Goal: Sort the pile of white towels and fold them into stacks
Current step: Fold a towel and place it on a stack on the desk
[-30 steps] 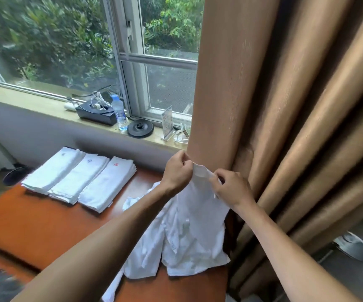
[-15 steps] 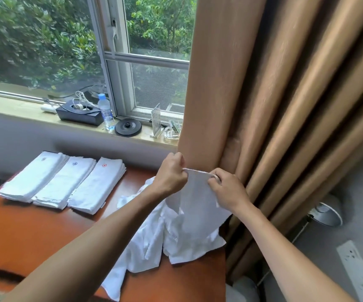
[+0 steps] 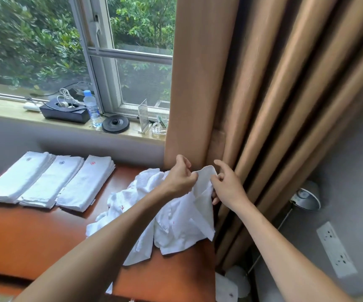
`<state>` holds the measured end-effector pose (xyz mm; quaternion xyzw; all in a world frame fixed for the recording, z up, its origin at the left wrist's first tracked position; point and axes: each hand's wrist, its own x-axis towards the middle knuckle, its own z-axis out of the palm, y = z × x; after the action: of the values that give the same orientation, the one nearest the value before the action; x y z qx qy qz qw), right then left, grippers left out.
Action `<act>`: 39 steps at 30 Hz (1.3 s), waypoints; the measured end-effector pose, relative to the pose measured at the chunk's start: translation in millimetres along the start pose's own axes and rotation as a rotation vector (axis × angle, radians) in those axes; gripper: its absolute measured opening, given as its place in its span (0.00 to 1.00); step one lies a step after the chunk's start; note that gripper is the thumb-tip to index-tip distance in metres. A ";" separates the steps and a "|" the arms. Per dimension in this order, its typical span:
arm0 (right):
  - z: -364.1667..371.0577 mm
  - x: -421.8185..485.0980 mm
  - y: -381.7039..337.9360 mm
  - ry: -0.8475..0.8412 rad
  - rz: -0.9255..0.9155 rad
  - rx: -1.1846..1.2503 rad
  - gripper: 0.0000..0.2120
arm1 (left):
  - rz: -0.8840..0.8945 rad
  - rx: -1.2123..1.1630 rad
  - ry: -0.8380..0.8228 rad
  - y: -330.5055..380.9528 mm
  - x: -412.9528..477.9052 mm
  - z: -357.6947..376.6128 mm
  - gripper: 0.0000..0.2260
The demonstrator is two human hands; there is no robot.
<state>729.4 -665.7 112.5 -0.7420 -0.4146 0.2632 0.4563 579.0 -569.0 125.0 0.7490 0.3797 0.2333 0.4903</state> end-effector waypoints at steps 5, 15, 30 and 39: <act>-10.0 -6.3 7.2 -0.111 -0.057 0.172 0.18 | 0.045 -0.037 -0.078 15.2 -10.4 16.8 0.09; -40.7 -6.3 9.5 -0.262 -0.086 -0.014 0.16 | -0.009 -0.039 -0.012 14.3 -9.5 33.7 0.12; -51.5 3.6 12.4 -0.103 -0.302 -0.222 0.10 | 0.059 -0.074 -0.180 15.9 -26.4 26.3 0.11; -50.4 8.6 20.7 -0.112 -0.326 -0.222 0.08 | 0.190 0.127 -0.127 12.5 -25.3 24.9 0.15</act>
<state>780.4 -686.5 116.3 -0.6951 -0.5803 0.1794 0.3846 586.0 -605.9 126.8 0.8245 0.2891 0.2065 0.4405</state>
